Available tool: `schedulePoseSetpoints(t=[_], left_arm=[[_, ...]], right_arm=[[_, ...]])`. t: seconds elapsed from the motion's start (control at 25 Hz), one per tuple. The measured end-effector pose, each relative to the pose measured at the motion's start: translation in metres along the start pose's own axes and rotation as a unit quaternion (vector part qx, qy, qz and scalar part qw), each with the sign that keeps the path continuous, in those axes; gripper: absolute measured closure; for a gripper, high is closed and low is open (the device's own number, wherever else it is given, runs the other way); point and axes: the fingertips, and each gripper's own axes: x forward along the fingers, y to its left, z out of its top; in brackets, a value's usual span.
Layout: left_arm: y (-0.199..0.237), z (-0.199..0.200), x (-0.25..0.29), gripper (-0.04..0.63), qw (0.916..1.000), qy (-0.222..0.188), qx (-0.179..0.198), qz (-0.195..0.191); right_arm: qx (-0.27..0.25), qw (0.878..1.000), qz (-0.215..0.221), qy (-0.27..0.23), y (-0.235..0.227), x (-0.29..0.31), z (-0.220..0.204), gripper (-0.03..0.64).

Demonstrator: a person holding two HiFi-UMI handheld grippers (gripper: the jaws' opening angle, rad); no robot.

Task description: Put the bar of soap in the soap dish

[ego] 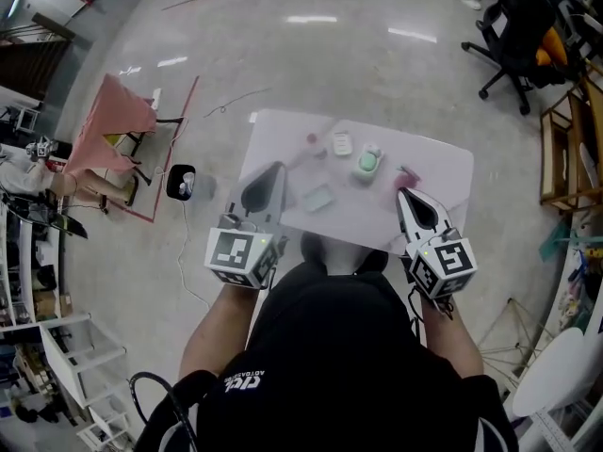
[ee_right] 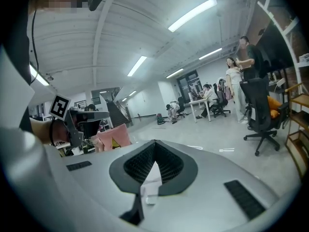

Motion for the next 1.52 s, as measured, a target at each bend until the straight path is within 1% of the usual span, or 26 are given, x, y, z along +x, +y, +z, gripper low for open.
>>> schedulePoseSetpoints(t=[0.16,0.28,0.44,0.6,0.76,0.88,1.04,1.12,1.24,1.36,1.52], left_arm=[[0.032,-0.008,-0.026,0.588,0.9996,-0.001,-0.011,0.027],[0.063,-0.015,-0.044,0.586,0.9989,-0.006,-0.013,0.045],[0.106,-0.035,-0.075,0.586,0.9986,0.001,-0.014,0.05],[0.169,-0.058,-0.106,0.586,0.9987,0.016,-0.019,0.046],[0.233,-0.069,-0.132,0.586,0.9993,0.026,-0.015,0.022],[0.265,-0.074,-0.142,0.586,0.9993,0.034,-0.015,0.008],[0.279,-0.074,-0.145,0.586,0.9992,0.031,-0.025,0.001],[0.278,-0.076,-0.141,0.586,0.999,0.034,-0.027,0.001],[0.282,-0.073,-0.132,0.586,0.999,0.033,-0.029,0.011],[0.292,-0.067,-0.126,0.587,0.9992,0.024,-0.028,0.012],[0.313,-0.072,-0.119,0.586,0.999,0.034,-0.027,0.005]], right_arm=[[-0.012,0.999,0.012,-0.032,0.023,0.009,0.014,0.603],[-0.015,0.999,0.024,-0.024,0.047,0.027,0.012,0.603],[-0.021,0.999,0.023,-0.01,0.093,0.059,0.002,0.603],[-0.013,1.0,0.0,-0.004,0.146,0.099,-0.007,0.603],[0.018,0.999,-0.036,-0.001,0.192,0.129,-0.021,0.603],[0.013,0.998,-0.056,0.005,0.217,0.14,-0.029,0.602],[0.017,0.997,-0.067,0.026,0.232,0.151,-0.043,0.602],[0.019,0.998,-0.059,0.029,0.235,0.157,-0.047,0.603],[0.021,0.998,-0.038,0.034,0.236,0.172,-0.05,0.603],[0.009,0.999,-0.018,0.048,0.238,0.197,-0.058,0.603],[0.019,0.998,-0.018,0.06,0.247,0.227,-0.064,0.603]])
